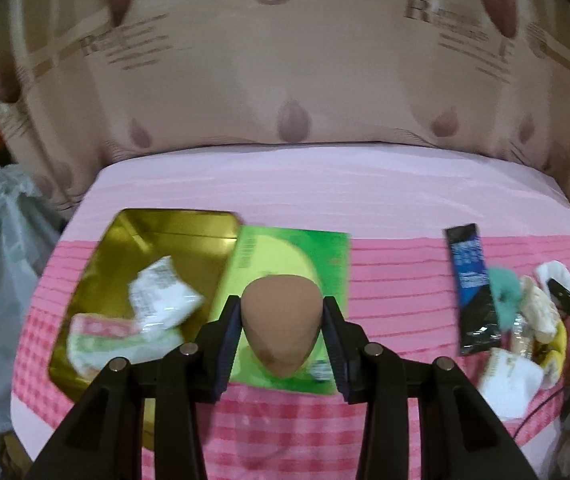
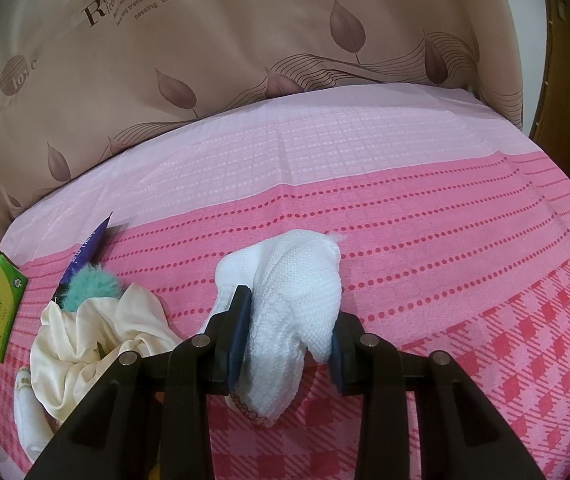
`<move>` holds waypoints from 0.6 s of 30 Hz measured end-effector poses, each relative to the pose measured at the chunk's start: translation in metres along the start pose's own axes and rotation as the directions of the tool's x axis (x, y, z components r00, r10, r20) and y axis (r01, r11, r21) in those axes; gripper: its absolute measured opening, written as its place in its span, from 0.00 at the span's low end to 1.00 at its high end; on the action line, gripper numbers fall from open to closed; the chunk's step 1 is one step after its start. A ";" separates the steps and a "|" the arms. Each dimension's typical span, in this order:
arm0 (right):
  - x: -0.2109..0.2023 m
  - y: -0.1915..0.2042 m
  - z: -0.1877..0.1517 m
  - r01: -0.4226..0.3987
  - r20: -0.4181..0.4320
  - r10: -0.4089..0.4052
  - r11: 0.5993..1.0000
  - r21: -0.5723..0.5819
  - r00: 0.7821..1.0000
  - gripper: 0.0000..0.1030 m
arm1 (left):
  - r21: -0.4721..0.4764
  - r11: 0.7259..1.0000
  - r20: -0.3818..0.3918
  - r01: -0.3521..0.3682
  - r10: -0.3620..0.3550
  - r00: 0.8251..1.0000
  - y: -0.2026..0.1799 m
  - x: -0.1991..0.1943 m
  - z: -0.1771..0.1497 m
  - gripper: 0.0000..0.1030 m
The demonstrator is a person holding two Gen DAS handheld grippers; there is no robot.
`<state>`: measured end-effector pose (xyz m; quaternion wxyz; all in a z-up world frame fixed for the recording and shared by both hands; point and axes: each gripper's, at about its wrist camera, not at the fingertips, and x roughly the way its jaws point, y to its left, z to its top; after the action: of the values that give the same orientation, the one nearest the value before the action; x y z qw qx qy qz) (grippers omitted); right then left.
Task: Organize soft objects
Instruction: 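Carry the beige sponge with the left gripper into the gold tin and release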
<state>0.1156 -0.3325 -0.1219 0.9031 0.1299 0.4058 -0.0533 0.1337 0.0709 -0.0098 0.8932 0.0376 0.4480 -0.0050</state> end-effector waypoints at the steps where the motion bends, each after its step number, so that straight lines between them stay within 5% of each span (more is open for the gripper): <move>1: 0.000 0.000 0.000 0.000 0.000 0.000 1.000 0.000 1.000 0.31 | -0.010 1.000 0.001 -0.013 0.013 1.000 0.008 -0.001 0.000 0.39; 18: 0.000 0.000 -0.001 0.004 0.000 -0.004 1.000 -0.001 1.000 0.33 | -0.112 0.981 -0.047 -0.157 0.152 0.987 0.102 0.010 -0.017 0.39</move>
<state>0.1153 -0.3319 -0.1226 0.9031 0.1288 0.4060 -0.0550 0.1305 0.1740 -0.0214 0.8828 0.0206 0.4604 0.0910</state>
